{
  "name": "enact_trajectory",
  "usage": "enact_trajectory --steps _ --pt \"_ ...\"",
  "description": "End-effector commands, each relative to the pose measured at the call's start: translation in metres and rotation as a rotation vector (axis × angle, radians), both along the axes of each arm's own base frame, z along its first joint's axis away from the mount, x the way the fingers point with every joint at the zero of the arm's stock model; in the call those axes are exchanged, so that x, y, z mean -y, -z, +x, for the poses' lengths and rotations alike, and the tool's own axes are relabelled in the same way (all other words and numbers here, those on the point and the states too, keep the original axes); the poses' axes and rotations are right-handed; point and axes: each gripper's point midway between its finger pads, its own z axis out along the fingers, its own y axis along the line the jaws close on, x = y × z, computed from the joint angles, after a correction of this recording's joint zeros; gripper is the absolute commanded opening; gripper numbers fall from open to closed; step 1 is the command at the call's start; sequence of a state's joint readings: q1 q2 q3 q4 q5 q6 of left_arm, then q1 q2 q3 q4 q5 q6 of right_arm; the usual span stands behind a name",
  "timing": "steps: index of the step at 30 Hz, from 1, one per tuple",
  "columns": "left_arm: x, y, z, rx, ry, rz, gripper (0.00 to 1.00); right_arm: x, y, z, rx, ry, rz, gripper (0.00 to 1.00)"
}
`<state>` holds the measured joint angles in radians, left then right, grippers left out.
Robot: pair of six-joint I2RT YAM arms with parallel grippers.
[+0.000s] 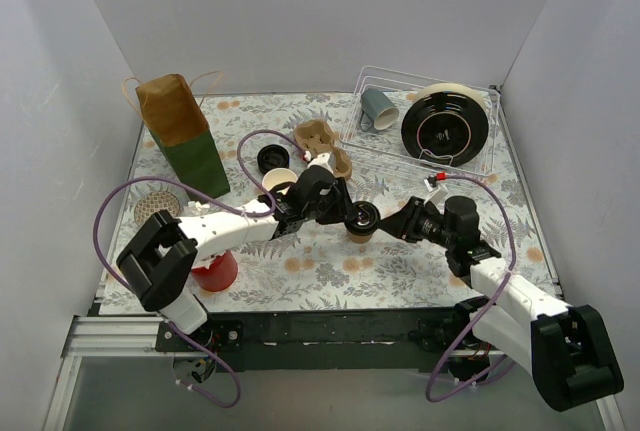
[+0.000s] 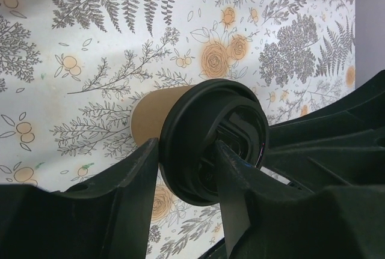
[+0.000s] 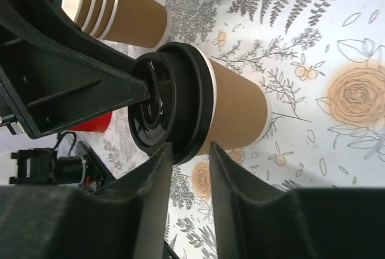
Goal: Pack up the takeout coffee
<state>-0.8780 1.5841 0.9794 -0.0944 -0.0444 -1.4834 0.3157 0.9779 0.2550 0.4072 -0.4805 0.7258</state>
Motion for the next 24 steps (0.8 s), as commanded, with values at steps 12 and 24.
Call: enact_trajectory --steps 12,24 --pt "-0.015 0.026 0.007 0.025 0.280 0.204 0.52 0.016 -0.031 0.035 0.054 0.030 -0.227 0.41" --pt "-0.009 0.045 0.006 0.012 0.329 0.212 0.50 0.014 -0.017 0.034 0.010 -0.010 -0.247 0.37"
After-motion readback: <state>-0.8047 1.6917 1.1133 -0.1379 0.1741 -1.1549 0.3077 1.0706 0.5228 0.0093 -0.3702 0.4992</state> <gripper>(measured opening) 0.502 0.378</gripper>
